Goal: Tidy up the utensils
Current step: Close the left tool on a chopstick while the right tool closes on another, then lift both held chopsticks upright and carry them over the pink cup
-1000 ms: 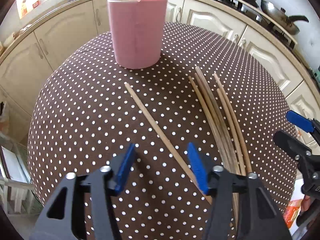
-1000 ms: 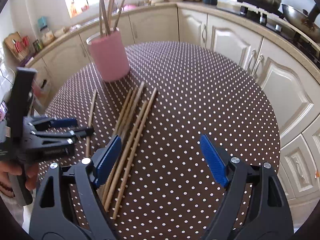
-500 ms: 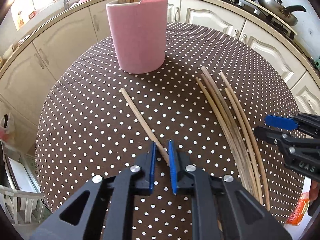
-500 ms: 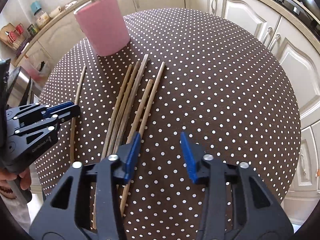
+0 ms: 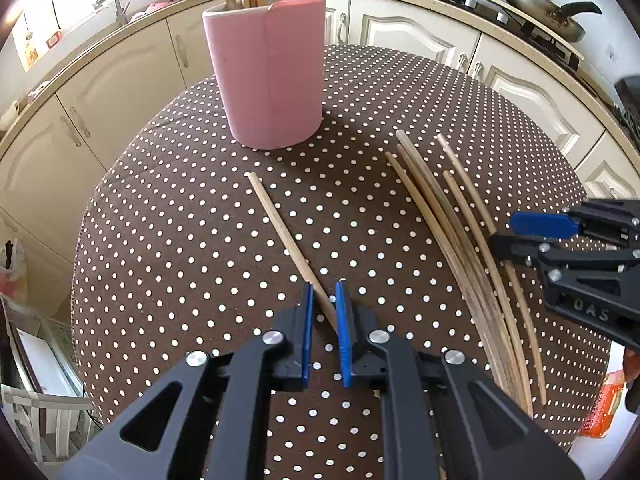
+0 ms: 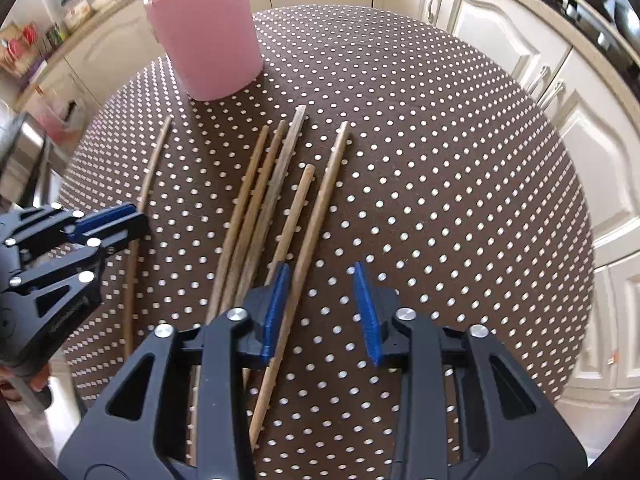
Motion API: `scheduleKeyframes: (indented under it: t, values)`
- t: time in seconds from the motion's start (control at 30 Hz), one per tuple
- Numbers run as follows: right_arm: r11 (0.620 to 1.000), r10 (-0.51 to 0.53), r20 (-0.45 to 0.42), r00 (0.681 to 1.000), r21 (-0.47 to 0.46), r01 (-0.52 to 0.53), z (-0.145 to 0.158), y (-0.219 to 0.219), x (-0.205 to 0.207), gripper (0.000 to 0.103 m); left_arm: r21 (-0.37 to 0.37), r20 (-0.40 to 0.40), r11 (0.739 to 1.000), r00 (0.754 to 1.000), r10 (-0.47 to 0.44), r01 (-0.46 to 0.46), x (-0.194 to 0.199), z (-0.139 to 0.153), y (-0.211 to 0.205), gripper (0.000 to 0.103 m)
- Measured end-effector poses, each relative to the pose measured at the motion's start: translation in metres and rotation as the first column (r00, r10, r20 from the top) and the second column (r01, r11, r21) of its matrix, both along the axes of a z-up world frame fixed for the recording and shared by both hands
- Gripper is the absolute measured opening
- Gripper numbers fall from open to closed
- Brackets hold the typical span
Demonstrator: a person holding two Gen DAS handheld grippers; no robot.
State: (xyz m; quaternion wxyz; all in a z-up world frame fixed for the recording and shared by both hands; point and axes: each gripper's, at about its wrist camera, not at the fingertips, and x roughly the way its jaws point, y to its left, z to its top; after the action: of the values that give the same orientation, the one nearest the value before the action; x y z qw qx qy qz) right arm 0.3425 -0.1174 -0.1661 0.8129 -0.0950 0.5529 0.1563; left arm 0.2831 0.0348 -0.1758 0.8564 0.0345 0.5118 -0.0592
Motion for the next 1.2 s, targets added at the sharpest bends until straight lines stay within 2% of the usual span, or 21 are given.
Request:
scheduleKeyframes:
  t: [0.17, 0.37, 0.5, 0.63, 0.7, 0.83, 1.0, 1.07, 1.2]
  values:
    - [0.999, 0.016, -0.022, 1.0, -0.032, -0.016, -0.001, 0.007, 0.005, 0.027, 0.039, -0.008, 0.999, 1.0, -0.014, 0.014, 0.002, 0.0, -0.01, 0.011]
    - [0.998, 0.042, -0.037, 0.998, -0.037, -0.043, -0.005, 0.011, 0.006, 0.012, 0.054, -0.039, 0.998, 0.999, -0.014, 0.017, 0.009, 0.002, -0.019, 0.011]
    - [0.999, 0.039, -0.036, 0.999, -0.018, -0.04, -0.007, 0.016, 0.003, 0.006, 0.042, -0.027, 0.999, 0.999, -0.022, 0.023, 0.01, 0.002, -0.019, 0.011]
    - [0.999, 0.018, 0.013, 1.0, -0.032, -0.018, -0.004, 0.006, -0.007, 0.006, 0.012, -0.006, 1.0, 1.0, -0.005, 0.005, 0.007, 0.0, -0.012, 0.009]
    - [1.0, 0.009, 0.026, 1.0, 0.001, -0.009, 0.0, 0.001, -0.009, 0.006, -0.01, 0.001, 1.0, 1.0, 0.011, -0.011, 0.007, 0.0, -0.006, 0.006]
    - [0.997, 0.007, 0.072, 0.997, 0.076, -0.012, 0.017, -0.005, -0.019, 0.006, -0.046, 0.043, 0.999, 0.999, 0.024, -0.022, 0.001, 0.005, 0.003, 0.006]
    - [0.985, 0.012, 0.138, 0.99, 0.169, -0.036, 0.038, -0.013, -0.035, 0.006, -0.081, 0.119, 0.996, 0.992, 0.036, -0.027, -0.011, 0.023, 0.008, 0.005]
    - [0.978, 0.001, 0.165, 0.986, 0.204, -0.035, 0.046, -0.017, -0.04, 0.006, -0.074, 0.139, 0.996, 0.989, 0.056, -0.046, -0.014, 0.03, 0.01, 0.005]
    - [0.966, -0.008, 0.19, 0.982, 0.254, -0.041, 0.055, -0.024, -0.045, 0.006, -0.106, 0.198, 0.993, 0.978, 0.071, -0.051, -0.023, 0.049, 0.016, 0.005]
